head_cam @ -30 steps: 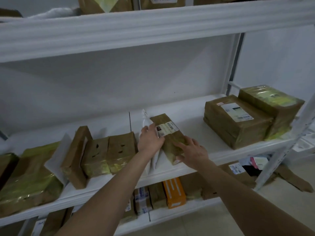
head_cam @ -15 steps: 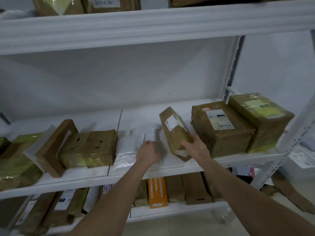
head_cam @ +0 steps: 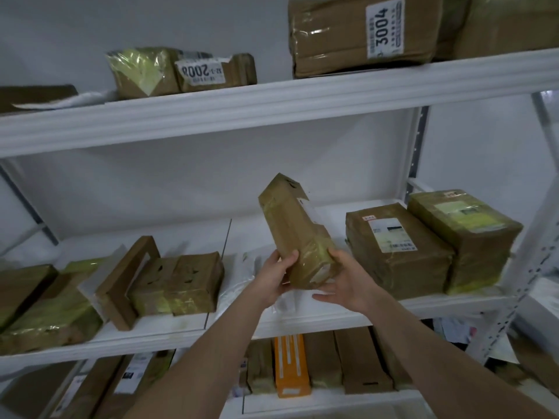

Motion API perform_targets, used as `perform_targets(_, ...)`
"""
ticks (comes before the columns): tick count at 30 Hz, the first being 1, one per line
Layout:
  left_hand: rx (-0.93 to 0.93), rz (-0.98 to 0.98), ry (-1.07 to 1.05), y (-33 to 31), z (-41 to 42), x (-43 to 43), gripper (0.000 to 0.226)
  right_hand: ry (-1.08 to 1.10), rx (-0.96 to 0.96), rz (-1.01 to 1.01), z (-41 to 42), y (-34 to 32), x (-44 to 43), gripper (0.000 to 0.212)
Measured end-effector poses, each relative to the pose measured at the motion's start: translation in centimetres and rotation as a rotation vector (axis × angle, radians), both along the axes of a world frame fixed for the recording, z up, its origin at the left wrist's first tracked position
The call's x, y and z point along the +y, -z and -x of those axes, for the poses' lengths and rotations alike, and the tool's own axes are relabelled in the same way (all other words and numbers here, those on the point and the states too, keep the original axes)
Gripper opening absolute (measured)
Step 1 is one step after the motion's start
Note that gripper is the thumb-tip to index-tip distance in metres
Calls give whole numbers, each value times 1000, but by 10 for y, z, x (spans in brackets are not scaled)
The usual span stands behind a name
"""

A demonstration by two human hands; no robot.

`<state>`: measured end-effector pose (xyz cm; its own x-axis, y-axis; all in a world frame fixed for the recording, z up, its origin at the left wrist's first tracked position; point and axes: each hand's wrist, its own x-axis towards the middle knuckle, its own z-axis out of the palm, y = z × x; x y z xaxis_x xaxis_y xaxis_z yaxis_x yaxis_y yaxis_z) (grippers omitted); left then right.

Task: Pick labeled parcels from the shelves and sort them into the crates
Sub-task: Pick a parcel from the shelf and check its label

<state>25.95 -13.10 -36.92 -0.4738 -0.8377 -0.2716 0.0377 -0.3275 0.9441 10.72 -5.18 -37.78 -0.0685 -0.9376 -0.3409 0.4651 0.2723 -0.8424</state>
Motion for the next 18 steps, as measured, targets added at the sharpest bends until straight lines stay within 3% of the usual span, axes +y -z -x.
perform_targets(2,-48,55,-92,-3,-3,-3,59,101,175,73,-10,-5,-2,45)
perform_targets(3,-21,28,-101,-5,-5,-3,55,165,401,105,-15,-7,-3,50)
perform_targets(5,64,-84,-7,-11,-8,3,49,172,1047,124,-21,-1,-5,60)
perform_targets(6,78,-88,32,-10,-9,6,49,139,1255,141,-22,4,-5,60)
perform_targets(7,84,-62,41,-6,-9,6,50,107,1309,167,-23,9,-6,54)
perform_targets(11,52,-5,-17,7,-10,3,69,182,1201,264,-23,19,-13,21)
perform_targets(16,-4,-20,102,8,7,4,45,88,1189,183,-16,22,-16,49)
perform_targets(18,-101,-8,137,13,16,10,35,15,1269,117,-11,29,-14,55)
